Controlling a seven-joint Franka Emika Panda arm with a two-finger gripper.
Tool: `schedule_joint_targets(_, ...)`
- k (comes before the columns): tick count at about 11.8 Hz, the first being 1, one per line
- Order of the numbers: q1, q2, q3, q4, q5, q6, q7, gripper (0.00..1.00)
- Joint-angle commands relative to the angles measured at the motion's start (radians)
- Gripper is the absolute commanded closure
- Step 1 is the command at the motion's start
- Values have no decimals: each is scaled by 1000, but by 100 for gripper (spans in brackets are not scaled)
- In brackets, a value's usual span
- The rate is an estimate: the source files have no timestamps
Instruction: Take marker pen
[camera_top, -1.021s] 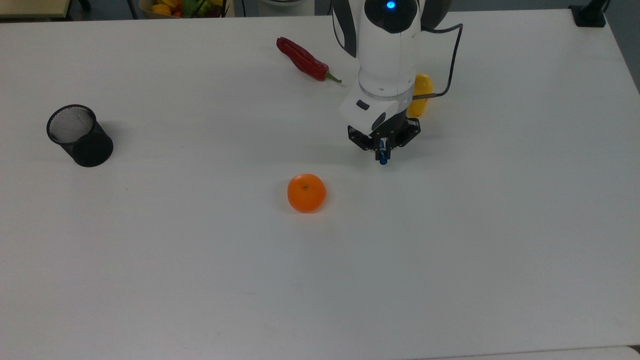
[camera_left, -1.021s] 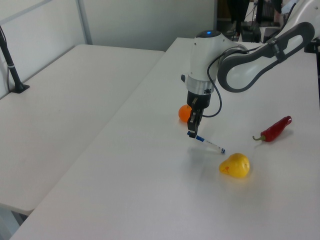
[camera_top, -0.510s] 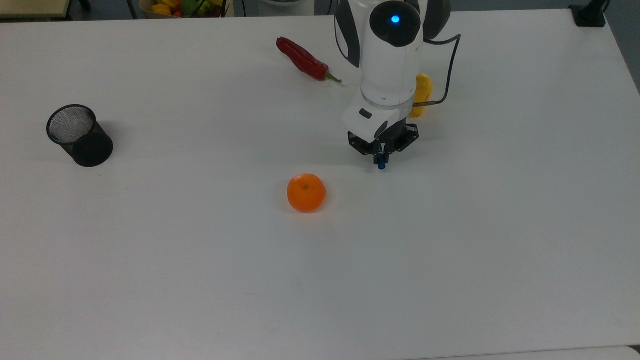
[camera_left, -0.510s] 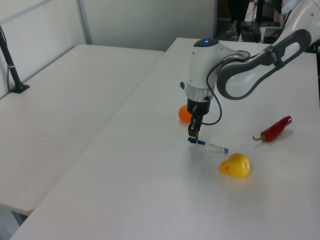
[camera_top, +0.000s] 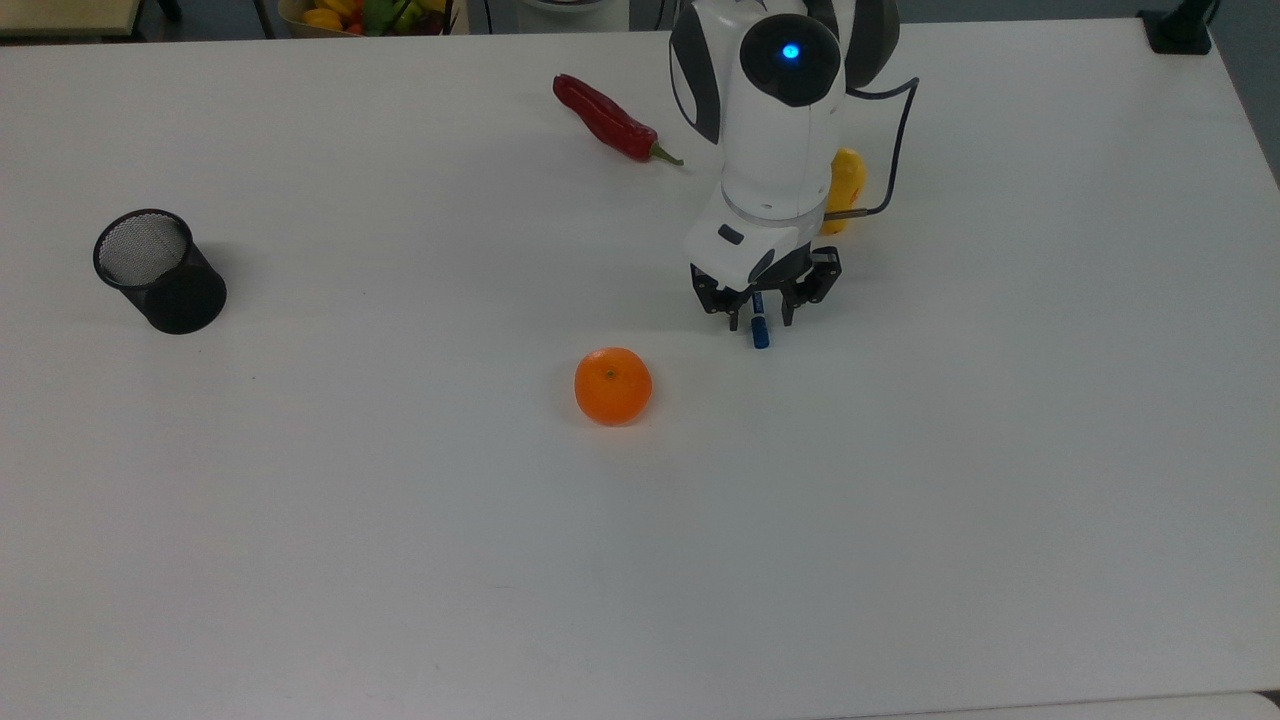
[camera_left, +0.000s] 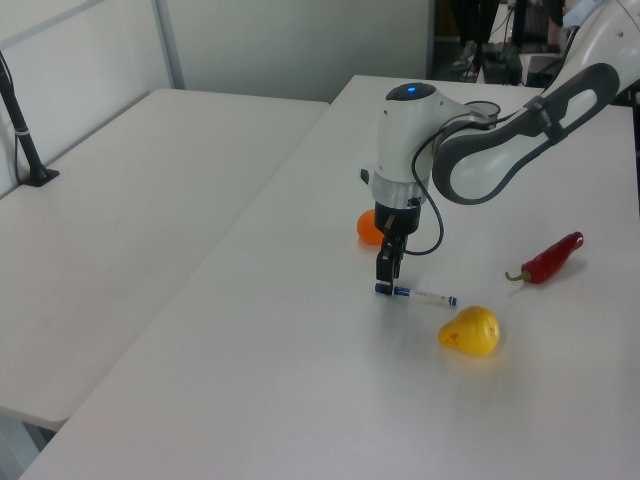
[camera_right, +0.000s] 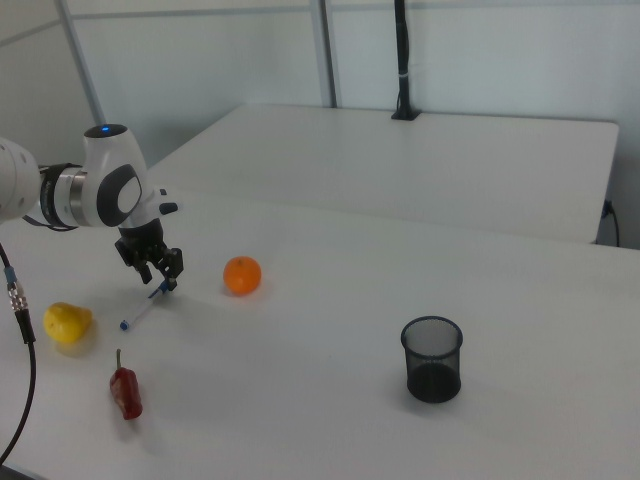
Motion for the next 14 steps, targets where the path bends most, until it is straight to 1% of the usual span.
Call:
schedule_joint_targets(1, 3, -13, -6, -6, -23, 14, 24, 0)
schedule_joint_targets(4, 0, -34, -6, -8, -23, 4, 23, 0)
schedule_joint_targets(5, 0, -54, -10, -6, -23, -25, 23, 0)
schedule_joint_targets(6, -7, -86, -15, -5, -22, -89, 24, 0)
schedule_joint_targets(8, -37, -193, -13, -3, -20, -232, 26, 0)
schedule_joint_targets(11, -144, -367, -13, 2, -7, -445, 27, 0)
schedule_joint_targets(12, -178, -413, -12, 3, -5, -485, 29, 0)
schedule_joint_targets(14, -215, -484, -15, 3, -4, -567, 29, 0)
